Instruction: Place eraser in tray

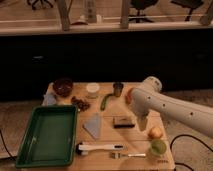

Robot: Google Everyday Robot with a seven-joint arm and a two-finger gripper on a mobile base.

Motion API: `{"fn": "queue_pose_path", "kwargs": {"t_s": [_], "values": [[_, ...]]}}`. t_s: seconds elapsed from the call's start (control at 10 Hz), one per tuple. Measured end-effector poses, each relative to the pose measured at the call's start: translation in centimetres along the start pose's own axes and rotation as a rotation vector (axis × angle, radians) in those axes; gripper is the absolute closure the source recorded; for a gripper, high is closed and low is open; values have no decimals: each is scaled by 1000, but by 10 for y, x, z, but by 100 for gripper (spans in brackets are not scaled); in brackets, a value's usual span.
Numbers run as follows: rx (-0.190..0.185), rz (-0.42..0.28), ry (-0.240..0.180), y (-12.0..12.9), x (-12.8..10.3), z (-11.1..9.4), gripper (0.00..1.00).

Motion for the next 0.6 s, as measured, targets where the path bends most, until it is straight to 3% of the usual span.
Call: {"fn": "queue_pose_path", "kwargs": {"t_s": [0.6], "values": [[8,-3,-54,-17,-14,34,20]]}}
